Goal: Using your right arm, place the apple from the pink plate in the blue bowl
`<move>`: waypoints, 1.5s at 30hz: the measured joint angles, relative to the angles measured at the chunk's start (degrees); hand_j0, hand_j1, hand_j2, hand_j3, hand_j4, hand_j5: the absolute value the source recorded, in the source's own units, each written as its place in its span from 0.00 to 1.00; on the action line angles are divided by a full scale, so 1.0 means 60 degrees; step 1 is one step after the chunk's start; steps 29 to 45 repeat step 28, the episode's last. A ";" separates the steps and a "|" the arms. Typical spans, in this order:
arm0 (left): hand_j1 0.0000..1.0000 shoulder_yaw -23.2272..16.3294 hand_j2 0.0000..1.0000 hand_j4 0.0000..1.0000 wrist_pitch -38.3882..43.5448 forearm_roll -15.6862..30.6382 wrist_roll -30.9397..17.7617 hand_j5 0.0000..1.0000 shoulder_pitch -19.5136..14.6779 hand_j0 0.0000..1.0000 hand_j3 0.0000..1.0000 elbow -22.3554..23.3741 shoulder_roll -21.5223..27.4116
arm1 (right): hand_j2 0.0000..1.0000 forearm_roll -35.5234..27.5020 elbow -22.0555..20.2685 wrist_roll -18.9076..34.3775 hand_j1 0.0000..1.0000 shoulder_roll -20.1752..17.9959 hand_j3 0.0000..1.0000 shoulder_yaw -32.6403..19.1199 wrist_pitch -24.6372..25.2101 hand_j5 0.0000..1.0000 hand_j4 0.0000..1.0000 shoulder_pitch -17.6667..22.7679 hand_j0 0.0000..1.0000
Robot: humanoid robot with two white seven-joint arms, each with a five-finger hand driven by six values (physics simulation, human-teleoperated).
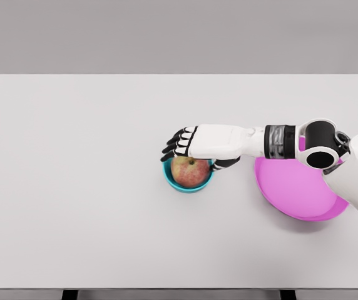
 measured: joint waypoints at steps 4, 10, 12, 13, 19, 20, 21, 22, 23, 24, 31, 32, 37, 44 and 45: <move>1.00 0.0000 1.00 1.00 0.0000 0.0000 0.0000 1.00 -0.0015 1.00 1.00 -0.0001 0.0000 | 1.00 0.0007 -0.0008 0.0002 1.00 -0.0002 1.00 0.0008 -0.0003 1.00 1.00 0.0000 1.00; 1.00 -0.0001 1.00 1.00 0.0000 0.0000 0.0000 1.00 0.0000 1.00 1.00 0.0002 0.0000 | 1.00 -0.0213 -0.0392 0.0006 1.00 -0.0605 1.00 -0.1056 -0.0009 1.00 1.00 0.0000 1.00; 1.00 0.0000 1.00 1.00 0.0000 0.0000 0.0000 1.00 -0.0014 1.00 1.00 0.0002 0.0000 | 1.00 -0.0367 -0.0412 0.0005 1.00 -0.1062 1.00 -0.1622 -0.0003 1.00 1.00 -0.0088 1.00; 1.00 0.0000 1.00 1.00 0.0000 0.0000 0.0000 1.00 -0.0014 1.00 1.00 0.0002 0.0000 | 1.00 -0.0421 -0.0313 0.0005 1.00 -0.1246 1.00 -0.1801 -0.0001 1.00 1.00 -0.0176 1.00; 1.00 0.0000 1.00 1.00 0.0001 0.0001 -0.0001 1.00 0.0000 1.00 1.00 -0.0001 0.0000 | 1.00 -0.0454 0.0697 0.0011 1.00 -0.0834 1.00 -0.4593 -0.0027 1.00 1.00 0.2094 1.00; 1.00 0.0000 1.00 1.00 0.0000 0.0001 -0.0001 1.00 -0.0014 1.00 1.00 0.0000 0.0000 | 1.00 -0.0472 0.0763 0.0009 1.00 -0.0705 1.00 -0.5119 -0.0018 1.00 1.00 0.2183 1.00; 1.00 0.0000 1.00 1.00 0.0000 0.0000 0.0000 1.00 0.0000 1.00 1.00 0.0000 0.0000 | 1.00 -0.0481 0.0828 0.0008 1.00 -0.0619 1.00 -0.5500 -0.0013 1.00 1.00 0.2212 1.00; 1.00 0.0000 1.00 1.00 0.0000 0.0000 0.0000 1.00 0.0000 1.00 1.00 0.0000 0.0000 | 1.00 -0.0484 0.0871 0.0007 1.00 -0.0557 1.00 -0.5772 -0.0011 1.00 1.00 0.2314 1.00; 1.00 0.0000 1.00 1.00 0.0000 0.0000 0.0000 1.00 0.0000 1.00 1.00 -0.0001 0.0000 | 1.00 -0.0488 0.0900 0.0007 1.00 -0.0509 1.00 -0.5967 -0.0009 1.00 1.00 0.2344 1.00; 1.00 0.0000 1.00 1.00 0.0000 0.0000 0.0000 1.00 0.0000 1.00 1.00 -0.0001 0.0000 | 1.00 -0.0490 0.0919 0.0007 1.00 -0.0473 1.00 -0.6107 -0.0009 1.00 1.00 0.2402 1.00; 1.00 -0.0003 1.00 1.00 0.0000 0.0000 -0.0001 1.00 0.0000 1.00 1.00 0.0001 0.0000 | 1.00 -0.0494 0.0941 0.0007 1.00 -0.0440 1.00 -0.6368 -0.0008 1.00 1.00 0.2505 1.00; 1.00 -0.0003 1.00 1.00 0.0000 0.0000 -0.0001 1.00 0.0000 1.00 1.00 0.0001 0.0000 | 1.00 -0.0494 0.0941 0.0007 1.00 -0.0440 1.00 -0.6368 -0.0008 1.00 1.00 0.2505 1.00; 1.00 -0.0003 1.00 1.00 0.0000 0.0000 -0.0001 1.00 0.0000 1.00 1.00 0.0001 0.0000 | 1.00 -0.0494 0.0941 0.0007 1.00 -0.0440 1.00 -0.6368 -0.0008 1.00 1.00 0.2505 1.00; 1.00 -0.0003 1.00 1.00 0.0000 0.0000 -0.0001 1.00 0.0000 1.00 1.00 0.0001 0.0000 | 1.00 -0.0494 0.0941 0.0007 1.00 -0.0440 1.00 -0.6368 -0.0008 1.00 1.00 0.2505 1.00; 1.00 -0.0003 1.00 1.00 0.0000 0.0000 -0.0001 1.00 0.0000 1.00 1.00 0.0001 0.0000 | 1.00 -0.0494 0.0941 0.0007 1.00 -0.0440 1.00 -0.6368 -0.0008 1.00 1.00 0.2505 1.00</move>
